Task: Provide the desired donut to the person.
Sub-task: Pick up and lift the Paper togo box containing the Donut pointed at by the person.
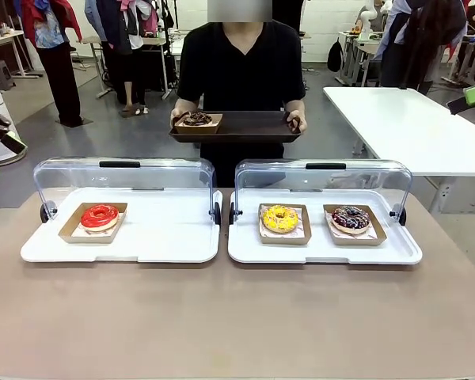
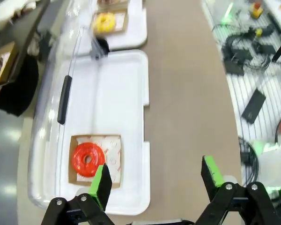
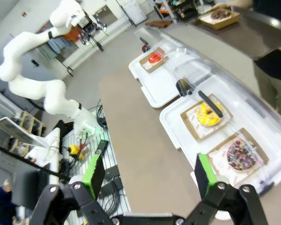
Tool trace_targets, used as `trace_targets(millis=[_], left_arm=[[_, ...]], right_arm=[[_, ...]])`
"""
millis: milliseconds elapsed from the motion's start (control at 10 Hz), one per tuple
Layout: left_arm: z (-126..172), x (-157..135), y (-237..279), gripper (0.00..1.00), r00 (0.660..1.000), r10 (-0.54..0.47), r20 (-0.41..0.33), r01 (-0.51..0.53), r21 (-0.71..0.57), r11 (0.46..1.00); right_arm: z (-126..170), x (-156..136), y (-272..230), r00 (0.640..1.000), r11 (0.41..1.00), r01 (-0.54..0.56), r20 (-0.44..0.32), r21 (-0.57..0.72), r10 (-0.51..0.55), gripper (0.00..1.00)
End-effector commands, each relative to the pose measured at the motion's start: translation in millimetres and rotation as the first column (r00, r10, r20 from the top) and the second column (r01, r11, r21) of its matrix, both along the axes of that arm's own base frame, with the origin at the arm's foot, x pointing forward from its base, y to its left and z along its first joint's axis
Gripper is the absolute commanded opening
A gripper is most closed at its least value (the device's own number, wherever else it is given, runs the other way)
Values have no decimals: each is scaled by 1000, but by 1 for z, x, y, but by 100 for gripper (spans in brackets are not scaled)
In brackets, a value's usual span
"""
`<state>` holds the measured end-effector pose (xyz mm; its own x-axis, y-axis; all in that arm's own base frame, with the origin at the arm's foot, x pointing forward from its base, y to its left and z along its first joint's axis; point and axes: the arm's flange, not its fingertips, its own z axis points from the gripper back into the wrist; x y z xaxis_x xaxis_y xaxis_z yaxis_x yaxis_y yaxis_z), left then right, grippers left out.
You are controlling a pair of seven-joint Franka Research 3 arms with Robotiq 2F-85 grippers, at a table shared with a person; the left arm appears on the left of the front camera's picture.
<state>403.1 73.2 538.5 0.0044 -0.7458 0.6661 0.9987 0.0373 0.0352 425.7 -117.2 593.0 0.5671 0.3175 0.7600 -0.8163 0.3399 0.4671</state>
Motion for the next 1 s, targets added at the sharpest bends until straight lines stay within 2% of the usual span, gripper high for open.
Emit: trace_targets(millis=[0, 100, 300, 600, 900], left_arm=[[-20, 21, 45, 100, 993, -78, -91, 48, -287, 957], [-24, 26, 66, 100, 990, -102, -95, 53, -424, 904], [-28, 30, 101, 100, 989, -94, -114, 10, -584, 812], [-22, 28, 131, 100, 996, -45, -81, -13, -604, 797], [2, 11, 149, 100, 999, -35, -26, 12, -591, 806]], right_arm=[[1, 0, 2, 1000, 1000, 3, 6, 9, -3, 100], [1, 0, 2, 1000, 1000, 3, 6, 9, -3, 100], [1, 0, 2, 1000, 1000, 3, 6, 9, -3, 100], [1, 0, 2, 1000, 1000, 3, 6, 9, -3, 100], [1, 0, 2, 1000, 1000, 3, 6, 9, -3, 100]])
